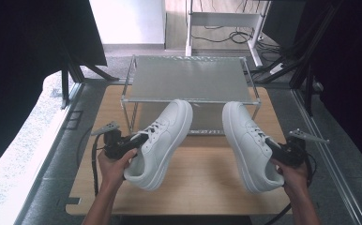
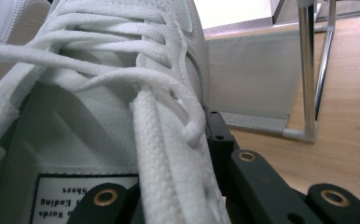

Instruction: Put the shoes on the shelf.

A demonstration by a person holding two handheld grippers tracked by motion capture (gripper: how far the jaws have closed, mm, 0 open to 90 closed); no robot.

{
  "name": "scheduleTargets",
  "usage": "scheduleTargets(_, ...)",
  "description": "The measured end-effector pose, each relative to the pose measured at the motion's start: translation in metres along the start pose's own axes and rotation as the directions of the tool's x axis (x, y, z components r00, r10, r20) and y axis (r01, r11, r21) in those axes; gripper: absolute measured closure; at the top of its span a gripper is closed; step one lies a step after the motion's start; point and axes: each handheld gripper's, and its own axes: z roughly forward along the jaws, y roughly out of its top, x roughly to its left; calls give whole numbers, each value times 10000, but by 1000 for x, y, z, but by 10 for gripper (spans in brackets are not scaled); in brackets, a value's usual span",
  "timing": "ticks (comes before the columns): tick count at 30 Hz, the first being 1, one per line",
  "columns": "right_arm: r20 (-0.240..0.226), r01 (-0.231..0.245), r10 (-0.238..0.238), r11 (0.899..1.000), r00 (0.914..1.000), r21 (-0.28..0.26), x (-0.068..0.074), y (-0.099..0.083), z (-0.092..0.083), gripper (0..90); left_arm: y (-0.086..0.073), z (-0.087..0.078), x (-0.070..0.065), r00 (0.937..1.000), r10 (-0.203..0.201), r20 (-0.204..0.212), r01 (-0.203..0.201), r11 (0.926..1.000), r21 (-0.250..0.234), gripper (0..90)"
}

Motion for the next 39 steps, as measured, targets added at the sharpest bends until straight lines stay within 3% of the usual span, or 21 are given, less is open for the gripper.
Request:
scheduleTargets(6,-74,-55,54,9999,10000,-113,4,7,0,882,9,2,-1,10000,-69,18,70,9999,-94,836)
scheduleTargets(16,-91,109,-113,9991,9999,-415,15,25,5,883,41,7,-5,9999,85,105,-82,9994,-344,836)
scheduleTargets(24,-247,102,-122,9968,9996,-791,22,53,12,883,70,11,-6,9999,168,-27,-169,9976,-678,837)
scheduleTargets(28,-119,314,-326,9959,9994,-850,27,68,17,883,79,13,-7,9997,216,-118,-226,9960,-861,838)
scheduleTargets(34,-240,227,-248,9962,9994,-839,31,87,26,883,94,19,-7,9994,232,-267,-255,9956,-904,838)
scheduleTargets(39,-77,246,-256,9944,9996,-1032,33,102,34,883,107,26,-5,9997,68,-218,-91,9944,-1055,838)
